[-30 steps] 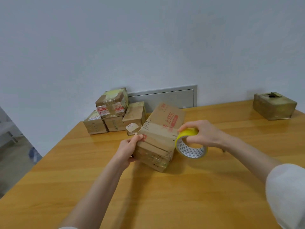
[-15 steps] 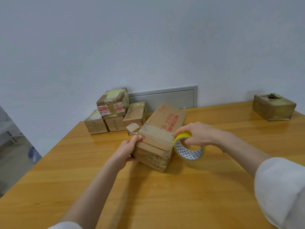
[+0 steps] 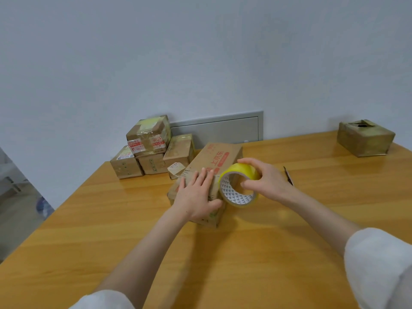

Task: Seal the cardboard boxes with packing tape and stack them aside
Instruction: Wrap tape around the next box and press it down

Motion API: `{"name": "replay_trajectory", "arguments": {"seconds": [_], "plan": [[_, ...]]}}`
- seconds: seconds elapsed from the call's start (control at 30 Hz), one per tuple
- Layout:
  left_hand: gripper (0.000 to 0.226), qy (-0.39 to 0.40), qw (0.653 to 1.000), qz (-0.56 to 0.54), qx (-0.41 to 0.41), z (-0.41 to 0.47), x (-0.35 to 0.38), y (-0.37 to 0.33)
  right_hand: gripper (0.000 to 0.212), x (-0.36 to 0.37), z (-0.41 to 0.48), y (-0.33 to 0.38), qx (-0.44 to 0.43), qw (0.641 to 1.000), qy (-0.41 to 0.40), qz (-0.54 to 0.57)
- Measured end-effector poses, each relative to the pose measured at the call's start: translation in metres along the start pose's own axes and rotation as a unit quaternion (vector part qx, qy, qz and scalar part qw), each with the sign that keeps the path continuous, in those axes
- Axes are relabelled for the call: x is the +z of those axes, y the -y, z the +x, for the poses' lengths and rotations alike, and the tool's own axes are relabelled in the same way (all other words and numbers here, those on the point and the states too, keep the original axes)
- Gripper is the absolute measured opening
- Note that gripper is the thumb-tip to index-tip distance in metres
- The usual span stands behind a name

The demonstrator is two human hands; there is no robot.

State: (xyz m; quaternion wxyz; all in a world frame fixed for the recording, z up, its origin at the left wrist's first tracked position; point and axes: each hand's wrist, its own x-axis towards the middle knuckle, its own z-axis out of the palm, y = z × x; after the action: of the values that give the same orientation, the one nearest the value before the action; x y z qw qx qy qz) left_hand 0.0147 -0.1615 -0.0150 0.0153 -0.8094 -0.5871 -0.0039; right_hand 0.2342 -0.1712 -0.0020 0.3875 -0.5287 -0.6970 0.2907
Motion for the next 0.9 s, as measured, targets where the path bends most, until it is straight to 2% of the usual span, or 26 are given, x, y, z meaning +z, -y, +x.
{"name": "replay_trajectory", "arguments": {"seconds": [0.13,0.27,0.37,0.43,0.57,0.7,0.8,0.9], "plan": [[0.086,0.010,1.000,0.003,-0.003,0.002,0.001,0.000,0.062,0.004,-0.001,0.001,-0.003,0.999,0.026,-0.023],[0.083,0.016,1.000,0.003,-0.001,0.002,0.000,0.002,0.063,-0.005,0.003,0.005,-0.004,0.994,0.046,-0.102],[0.078,0.020,1.000,0.005,0.006,0.003,-0.001,0.002,0.068,-0.012,-0.006,-0.005,0.015,0.985,0.088,-0.150],[0.075,0.023,1.000,0.011,0.011,0.003,-0.003,0.001,0.070,-0.011,-0.014,-0.014,0.033,0.984,0.099,-0.143],[0.073,0.030,0.999,0.002,0.010,0.003,-0.003,0.001,0.061,-0.002,-0.019,-0.018,0.004,0.985,0.094,-0.147],[0.068,0.023,1.000,0.006,0.017,0.005,0.000,0.000,0.044,-0.002,-0.023,-0.023,0.020,0.983,0.088,-0.159],[0.064,-0.005,1.000,-0.014,0.024,0.000,0.002,0.001,0.043,0.004,-0.021,-0.018,0.031,0.980,0.087,-0.177],[0.063,-0.078,0.996,-0.046,0.024,-0.008,0.008,0.004,0.053,0.014,-0.021,-0.017,0.034,0.985,0.061,-0.157]]}}
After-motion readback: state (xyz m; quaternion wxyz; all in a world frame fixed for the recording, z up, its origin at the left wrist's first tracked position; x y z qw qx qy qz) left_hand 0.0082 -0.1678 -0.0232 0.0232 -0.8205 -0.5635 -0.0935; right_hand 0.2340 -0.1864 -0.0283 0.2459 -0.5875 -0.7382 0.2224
